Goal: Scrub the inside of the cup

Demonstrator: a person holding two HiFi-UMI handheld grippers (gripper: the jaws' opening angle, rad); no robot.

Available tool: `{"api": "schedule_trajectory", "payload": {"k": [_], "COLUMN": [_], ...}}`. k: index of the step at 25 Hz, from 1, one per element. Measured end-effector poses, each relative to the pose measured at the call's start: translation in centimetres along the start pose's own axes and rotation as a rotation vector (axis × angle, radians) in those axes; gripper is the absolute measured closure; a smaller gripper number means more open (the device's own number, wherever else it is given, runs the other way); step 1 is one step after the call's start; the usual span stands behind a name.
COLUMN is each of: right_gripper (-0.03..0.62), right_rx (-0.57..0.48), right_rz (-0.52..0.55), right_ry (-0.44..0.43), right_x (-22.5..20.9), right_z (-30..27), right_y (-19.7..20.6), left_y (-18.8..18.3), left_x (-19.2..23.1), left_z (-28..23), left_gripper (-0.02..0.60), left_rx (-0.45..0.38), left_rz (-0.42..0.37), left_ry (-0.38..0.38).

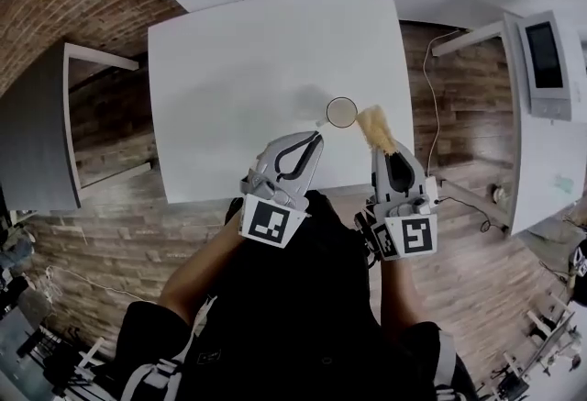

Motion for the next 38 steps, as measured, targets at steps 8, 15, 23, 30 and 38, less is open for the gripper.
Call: {"api": "schedule_trajectory", "payload": {"k": [8,15,23,30,38], "right_gripper": [0.563,0.563,0.565,0.563,0.563], "right_rx": [-0.096,-0.085,-0.091,-0.084,-0.073], "right_rz": [-0.051,-0.067,-0.052,-0.041,-0.039], "right_ry": [-0.022,-0.028,-0.013,-0.003,0.0], "right_x": [2.7,3.7,2.6,2.3,2.3], "right_z": [2.2,2.6,2.8,2.6,2.5], "right_y": [-0.2,0.6,0.3,0.2,0.4], "left_y": [-0.6,-2.3,-2.5,-2.6,-2.5], "left_x": [-1.3,-0.6,-0.5,-0.3,-0.3], "left_z": [3.0,2.6,2.0,1.6,1.4], "left_gripper": [0.577,0.577,0.577,0.577,0.577], "left_rx": [-0.057,-0.087,-0.096,-0.099,-0.1], "left_rz": [0.049,0.01,-0.002,0.004,0.003], "left_ry": [-0.057,-0.081,-0.092,-0.09,-0.092]}}
Point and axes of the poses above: the fingertips, and each gripper's own axes: z backward along the fingers, x to its left, y out of its underside, the point moved 1 cm from there along z, backward along the fingers, and after that the axes turned 5 degrees about -z, right-handed, at the moved point
